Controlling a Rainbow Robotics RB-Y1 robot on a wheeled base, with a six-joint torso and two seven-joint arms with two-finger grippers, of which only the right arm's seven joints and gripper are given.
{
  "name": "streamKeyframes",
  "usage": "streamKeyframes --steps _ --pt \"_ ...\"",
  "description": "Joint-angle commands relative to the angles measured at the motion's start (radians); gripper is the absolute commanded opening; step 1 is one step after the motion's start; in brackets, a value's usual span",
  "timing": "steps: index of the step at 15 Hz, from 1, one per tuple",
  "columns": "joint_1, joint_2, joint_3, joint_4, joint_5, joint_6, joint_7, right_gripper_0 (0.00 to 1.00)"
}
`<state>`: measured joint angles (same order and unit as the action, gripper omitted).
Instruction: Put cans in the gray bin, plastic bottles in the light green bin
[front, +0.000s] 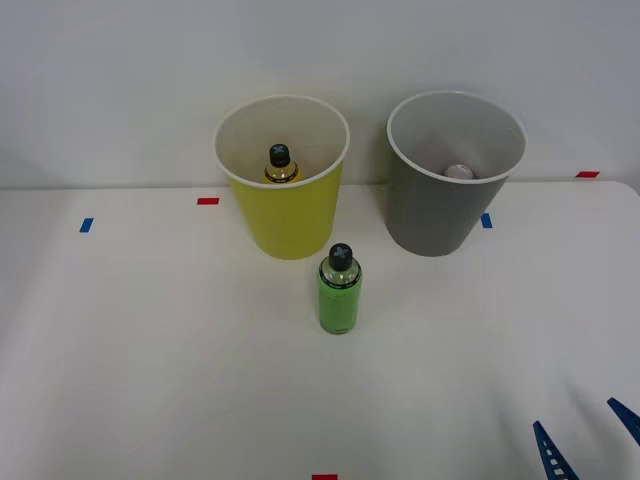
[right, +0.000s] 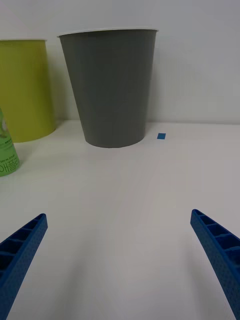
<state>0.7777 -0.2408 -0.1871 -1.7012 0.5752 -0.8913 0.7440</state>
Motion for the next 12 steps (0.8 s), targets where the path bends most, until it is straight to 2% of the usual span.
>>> streamKeyframes --steps 1,12 --pt "0.000 0.000 0.000 0.000 0.000 0.000 0.000 1.00" --pt "0.000 0.000 0.000 0.000 0.000 0.000 0.000 1.00"
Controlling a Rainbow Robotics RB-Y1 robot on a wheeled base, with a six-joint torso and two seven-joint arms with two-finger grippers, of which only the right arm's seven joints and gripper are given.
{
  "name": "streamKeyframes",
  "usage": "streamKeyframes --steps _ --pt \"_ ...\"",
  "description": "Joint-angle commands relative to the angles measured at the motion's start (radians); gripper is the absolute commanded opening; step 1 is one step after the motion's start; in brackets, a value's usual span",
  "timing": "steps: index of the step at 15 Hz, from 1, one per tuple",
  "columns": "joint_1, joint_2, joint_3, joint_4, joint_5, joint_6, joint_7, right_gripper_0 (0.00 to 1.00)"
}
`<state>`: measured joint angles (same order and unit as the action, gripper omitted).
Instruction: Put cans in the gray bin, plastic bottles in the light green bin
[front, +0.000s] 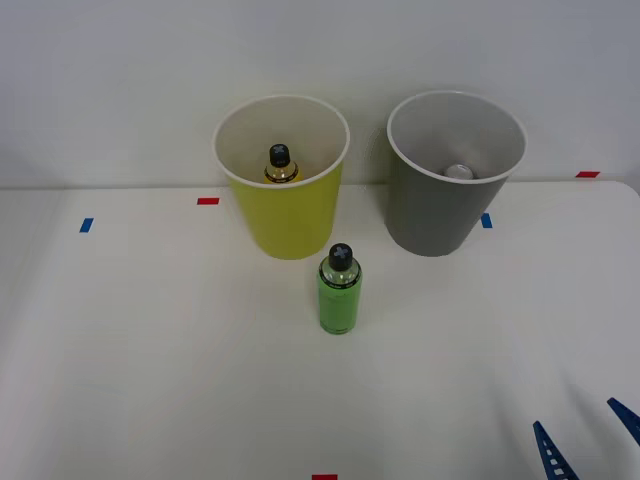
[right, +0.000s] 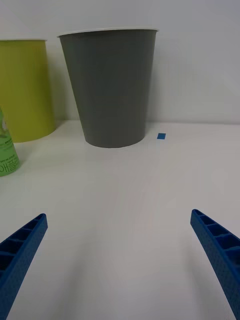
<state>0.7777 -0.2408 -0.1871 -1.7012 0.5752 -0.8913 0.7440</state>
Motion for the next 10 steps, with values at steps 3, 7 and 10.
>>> streamKeyframes --steps 3,7,10 --pt "0.000 0.000 0.000 0.000 0.000 0.000 0.000 1.00" --pt "0.000 0.000 0.000 0.000 0.000 0.000 0.000 1.00" --pt "0.000 0.000 0.000 0.000 0.000 0.000 0.000 1.00"
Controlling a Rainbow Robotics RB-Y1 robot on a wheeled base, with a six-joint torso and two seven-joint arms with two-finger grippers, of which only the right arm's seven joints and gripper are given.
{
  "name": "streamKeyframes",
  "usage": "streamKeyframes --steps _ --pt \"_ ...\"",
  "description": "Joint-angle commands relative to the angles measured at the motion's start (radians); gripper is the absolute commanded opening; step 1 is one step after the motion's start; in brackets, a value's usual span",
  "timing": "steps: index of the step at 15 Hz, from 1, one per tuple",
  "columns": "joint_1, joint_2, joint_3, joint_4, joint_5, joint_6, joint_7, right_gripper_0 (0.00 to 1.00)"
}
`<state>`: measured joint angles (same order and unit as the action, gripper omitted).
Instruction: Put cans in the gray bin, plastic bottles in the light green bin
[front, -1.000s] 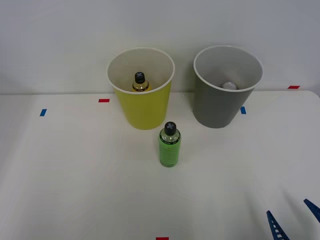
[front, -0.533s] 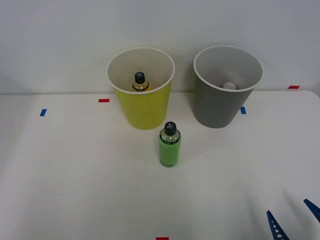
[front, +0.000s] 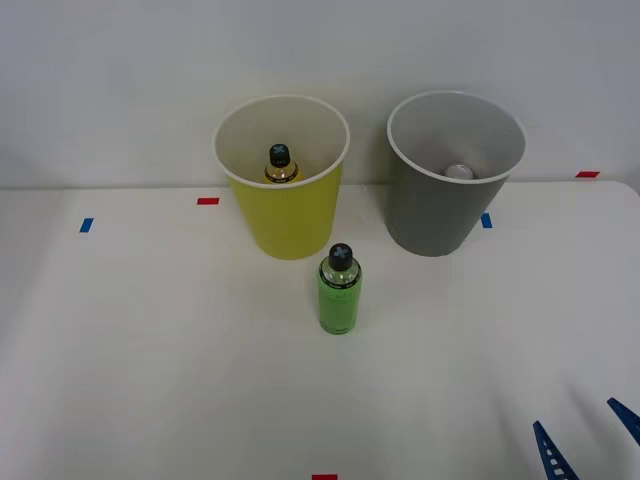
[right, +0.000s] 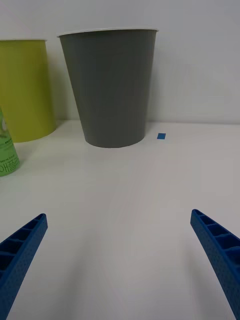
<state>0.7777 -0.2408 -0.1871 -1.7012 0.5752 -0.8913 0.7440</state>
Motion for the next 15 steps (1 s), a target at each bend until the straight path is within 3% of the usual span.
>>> streamKeyframes --steps 1,15 --pt "0.000 0.000 0.000 0.000 0.000 0.000 0.000 1.00" --pt "0.000 0.000 0.000 0.000 0.000 0.000 0.000 1.00"
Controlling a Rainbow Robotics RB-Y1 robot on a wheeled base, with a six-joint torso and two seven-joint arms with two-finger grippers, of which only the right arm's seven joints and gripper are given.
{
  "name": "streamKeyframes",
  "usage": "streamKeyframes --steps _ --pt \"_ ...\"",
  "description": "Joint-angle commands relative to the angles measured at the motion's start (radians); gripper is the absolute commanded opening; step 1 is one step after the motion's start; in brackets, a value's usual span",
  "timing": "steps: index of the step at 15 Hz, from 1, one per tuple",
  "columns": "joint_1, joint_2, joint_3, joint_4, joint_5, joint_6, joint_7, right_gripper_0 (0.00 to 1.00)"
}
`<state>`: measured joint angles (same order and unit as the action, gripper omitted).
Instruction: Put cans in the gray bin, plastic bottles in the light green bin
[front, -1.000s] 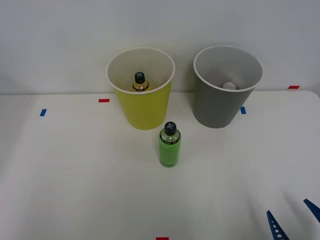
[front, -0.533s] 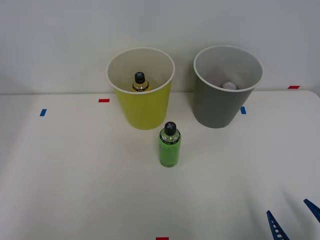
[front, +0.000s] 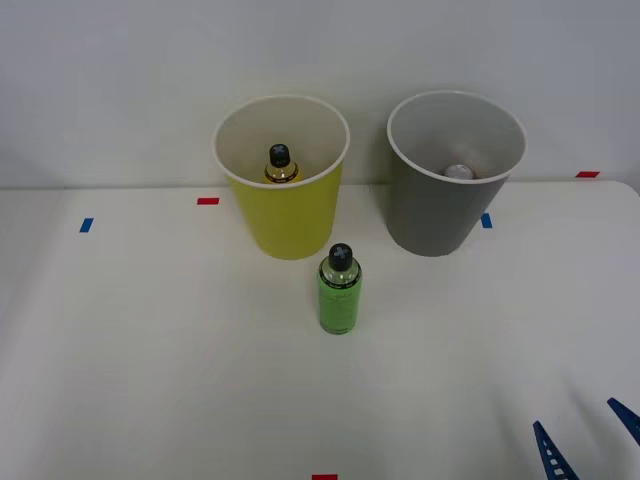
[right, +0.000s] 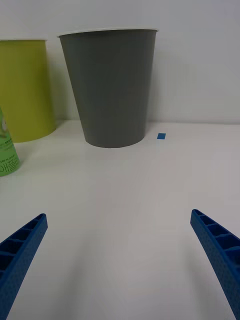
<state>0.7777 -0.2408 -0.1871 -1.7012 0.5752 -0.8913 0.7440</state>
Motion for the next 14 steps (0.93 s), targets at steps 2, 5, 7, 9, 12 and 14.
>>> streamKeyframes --steps 2,5,7,9,12,14 --pt "0.000 0.000 0.000 0.000 0.000 0.000 0.000 1.00" --pt "0.000 0.000 0.000 0.000 0.000 0.000 0.000 1.00" --pt "0.000 0.000 0.000 0.000 0.000 0.000 0.000 1.00" --pt "0.000 0.000 0.000 0.000 0.000 0.000 0.000 1.00" --pt "0.000 0.000 0.000 0.000 0.000 0.000 0.000 1.00" --pt "0.000 0.000 0.000 0.000 0.000 0.000 0.000 1.00"
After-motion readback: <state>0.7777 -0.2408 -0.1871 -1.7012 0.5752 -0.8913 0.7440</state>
